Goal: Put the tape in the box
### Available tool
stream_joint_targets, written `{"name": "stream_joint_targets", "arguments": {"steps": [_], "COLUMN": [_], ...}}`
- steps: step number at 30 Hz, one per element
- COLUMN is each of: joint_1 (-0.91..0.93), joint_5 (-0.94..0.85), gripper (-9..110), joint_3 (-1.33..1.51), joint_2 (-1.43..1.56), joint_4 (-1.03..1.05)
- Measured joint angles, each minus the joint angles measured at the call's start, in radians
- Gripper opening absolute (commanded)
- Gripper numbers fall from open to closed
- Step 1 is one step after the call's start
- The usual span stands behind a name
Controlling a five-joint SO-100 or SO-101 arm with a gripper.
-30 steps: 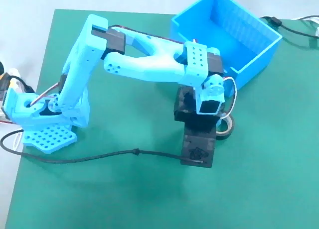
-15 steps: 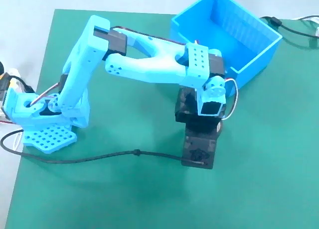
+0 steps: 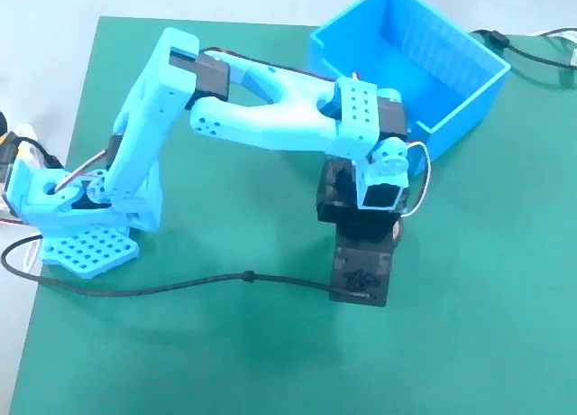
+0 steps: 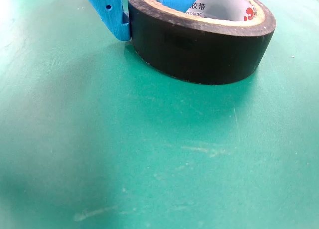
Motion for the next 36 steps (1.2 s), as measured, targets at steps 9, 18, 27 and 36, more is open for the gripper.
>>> {"name": "stream_joint_targets", "arguments": {"steps": [9, 18, 27, 36], "joint_1": [0.035, 0.034, -0.074, -0.267], "joint_5": [-0.020, -0.035, -0.031, -0.012], "gripper": [0, 0, 0, 0], "joint_3": [-0.132, -0.417, -0.643, -0.769], "joint_2": [0.064, 0.089, 0.089, 0.089], "joint_4": [0.167, 0.316, 0.357, 0.344]}}
